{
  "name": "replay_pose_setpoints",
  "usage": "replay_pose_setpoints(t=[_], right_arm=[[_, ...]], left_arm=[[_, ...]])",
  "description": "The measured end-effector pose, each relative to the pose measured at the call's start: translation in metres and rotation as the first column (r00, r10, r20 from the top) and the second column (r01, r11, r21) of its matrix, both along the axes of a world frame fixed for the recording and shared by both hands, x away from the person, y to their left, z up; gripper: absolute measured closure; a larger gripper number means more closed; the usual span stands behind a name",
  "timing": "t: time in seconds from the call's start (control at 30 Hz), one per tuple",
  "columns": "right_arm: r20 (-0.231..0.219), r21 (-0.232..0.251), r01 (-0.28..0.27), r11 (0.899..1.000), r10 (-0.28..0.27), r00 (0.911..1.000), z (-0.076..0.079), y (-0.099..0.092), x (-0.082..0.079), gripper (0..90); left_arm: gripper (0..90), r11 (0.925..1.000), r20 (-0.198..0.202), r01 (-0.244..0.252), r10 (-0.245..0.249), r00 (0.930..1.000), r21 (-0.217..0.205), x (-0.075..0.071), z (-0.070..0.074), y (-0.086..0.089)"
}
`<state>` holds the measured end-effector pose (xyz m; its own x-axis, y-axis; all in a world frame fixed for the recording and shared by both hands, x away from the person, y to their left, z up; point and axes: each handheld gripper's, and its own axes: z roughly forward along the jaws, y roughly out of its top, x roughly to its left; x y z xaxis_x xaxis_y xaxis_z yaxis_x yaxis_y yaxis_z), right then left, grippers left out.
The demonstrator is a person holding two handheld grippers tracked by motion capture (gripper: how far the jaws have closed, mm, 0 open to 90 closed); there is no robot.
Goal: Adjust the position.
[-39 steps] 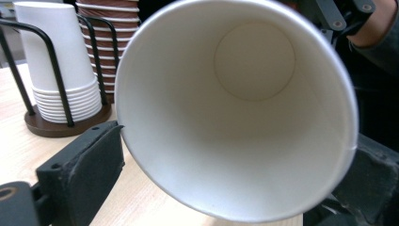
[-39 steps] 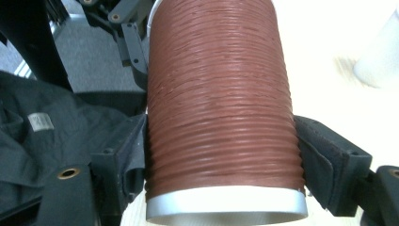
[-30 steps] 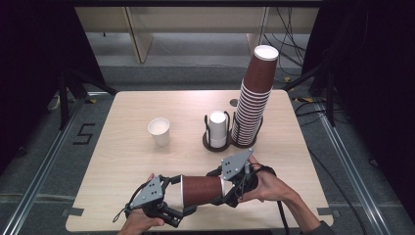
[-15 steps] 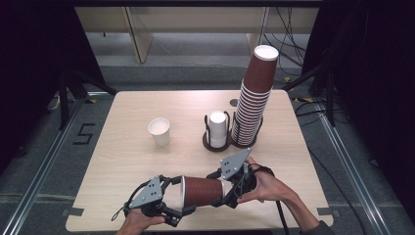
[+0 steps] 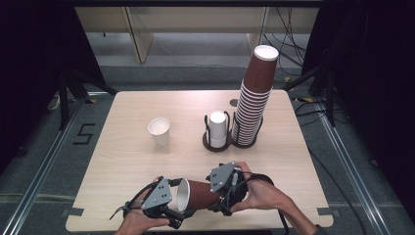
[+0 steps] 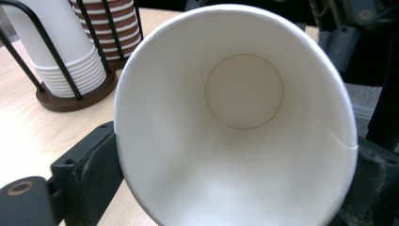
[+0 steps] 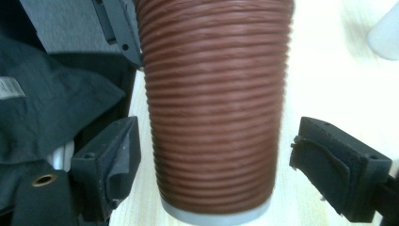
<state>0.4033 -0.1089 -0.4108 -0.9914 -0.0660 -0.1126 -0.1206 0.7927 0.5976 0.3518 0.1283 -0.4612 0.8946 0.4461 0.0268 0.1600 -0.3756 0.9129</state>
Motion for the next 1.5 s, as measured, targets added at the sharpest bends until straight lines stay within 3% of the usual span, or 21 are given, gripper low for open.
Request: replay_pose_setpoints(t=[0.17, 0.2, 0.33, 0.4, 0.43, 0.5, 0.53, 0.6, 0.63, 0.7, 0.8, 0.83, 0.87, 0.9, 1.0, 1.07, 1.1, 1.23, 1.43, 1.5], right_arm=[[0.013, -0.037, 0.004, 0.999, -0.003, 0.9999, -0.003, 0.009, -0.006, 17.5], [0.012, -0.033, -0.017, 0.999, 0.017, 0.9998, -0.004, 0.01, -0.005, 17.8], [0.021, -0.042, -0.009, 0.999, 0.01, 0.9997, -0.005, 0.012, -0.006, 18.0], [0.008, -0.041, 0.011, 0.999, -0.011, 0.9999, -0.006, 0.012, -0.007, 17.9], [0.029, -0.044, -0.015, 0.999, 0.016, 0.9995, -0.006, 0.013, -0.005, 17.7], [0.021, -0.052, -0.009, 0.999, 0.01, 0.9997, -0.007, 0.014, -0.007, 18.3], [0.01, -0.053, 0.011, 0.999, -0.01, 0.9999, -0.008, 0.014, -0.008, 18.5], [0.021, -0.056, -0.014, 0.998, 0.015, 0.9997, -0.01, 0.016, -0.006, 17.9], [0.001, -0.061, 0.026, 0.998, -0.026, 0.9997, -0.011, 0.015, -0.01, 18.5], [0.008, -0.058, -0.013, 0.998, 0.013, 0.9999, -0.012, 0.016, -0.007, 20.3], [0.011, -0.056, -0.027, 0.998, 0.028, 0.9995, -0.014, 0.017, -0.005, 21.0], [-0.027, -0.056, 0.011, 0.998, -0.013, 0.9996, -0.014, 0.015, -0.008, 21.1], [0.011, -0.036, -0.043, 0.998, 0.043, 0.999, -0.014, 0.015, -0.002, 21.3], [0.02, -0.023, -0.041, 0.999, 0.041, 0.9989, -0.015, 0.014, -0.001, 21.3], [-0.038, 0.025, -0.051, 0.998, 0.052, 0.9979, -0.017, 0.01, 0.006, 21.5], [-0.084, 0.064, -0.038, 0.997, 0.043, 0.9955, -0.019, 0.007, 0.009, 21.7], [-0.135, 0.097, -0.022, 0.995, 0.035, 0.9903, -0.02, 0.006, 0.008, 21.7], [-0.158, 0.143, -0.012, 0.99, 0.035, 0.9868, -0.019, 0.003, 0.012, 21.8], [-0.169, 0.178, -0.002, 0.984, 0.033, 0.9851, -0.017, -0.002, 0.014, 22.0], [-0.177, 0.184, 0.003, 0.983, 0.03, 0.9838, -0.017, -0.003, 0.015, 22.0]], left_arm=[[8.0, 0.9996, 0.005, 0.005, -0.005, 1.0, 0.026, -0.002, -0.001, -0.003], [7.9, 0.9993, 0.01, 0.006, -0.006, 0.9999, 0.037, -0.002, 0.0, -0.003], [7.9, 0.998, 0.018, 0.006, -0.007, 0.9998, 0.062, -0.002, 0.001, -0.003], [7.9, 0.9983, 0.016, 0.002, -0.003, 0.9999, 0.058, -0.003, 0.001, -0.004], [7.9, 0.9982, 0.017, 0.004, -0.005, 0.9998, 0.06, -0.003, 0.001, -0.004], [7.9, 0.9983, 0.015, 0.004, -0.004, 0.9999, 0.058, -0.004, 0.001, -0.005], [7.8, 0.9978, 0.02, 0.006, -0.007, 0.9998, 0.066, -0.004, 0.002, -0.005], [7.8, 0.9983, 0.022, 0.012, -0.014, 0.9997, 0.056, -0.004, 0.001, -0.006], [7.8, 0.9979, 0.023, 0.01, -0.012, 0.9997, 0.064, -0.004, 0.002, -0.005], [7.7, 0.998, 0.017, 0.013, -0.014, 0.9998, 0.062, -0.005, 0.002, -0.005], [7.3, 0.9989, 0.019, 0.012, -0.012, 0.9997, 0.046, -0.005, 0.002, -0.005], [6.8, 0.9989, 0.02, 0.013, -0.014, 0.9997, 0.045, -0.004, 0.002, -0.004], [6.2, 0.9997, 0.017, 0.009, -0.009, 0.9998, 0.025, -0.004, 0.002, -0.004], [5.6, 0.9999, 0.017, 0.012, -0.012, 0.9998, 0.009, -0.003, 0.001, -0.004], [4.3, 0.9974, -0.001, -0.001, 0.001, 1.0, -0.072, -0.002, 0.001, -0.001], [3.8, 0.9904, -0.016, -0.018, 0.016, 0.9998, -0.137, -0.001, 0.001, 0.0], [3.3, 0.9888, -0.018, -0.018, 0.016, 0.9997, -0.148, -0.001, 0.0, 0.002], [3.2, 0.9761, -0.053, -0.036, 0.025, 0.9983, -0.215, 0.001, -0.002, 0.004], [3.3, 0.9631, -0.076, -0.053, 0.034, 0.9965, -0.264, 0.002, -0.004, 0.004], [3.3, 0.9633, -0.077, -0.055, 0.035, 0.9964, -0.263, 0.002, -0.004, 0.005]])
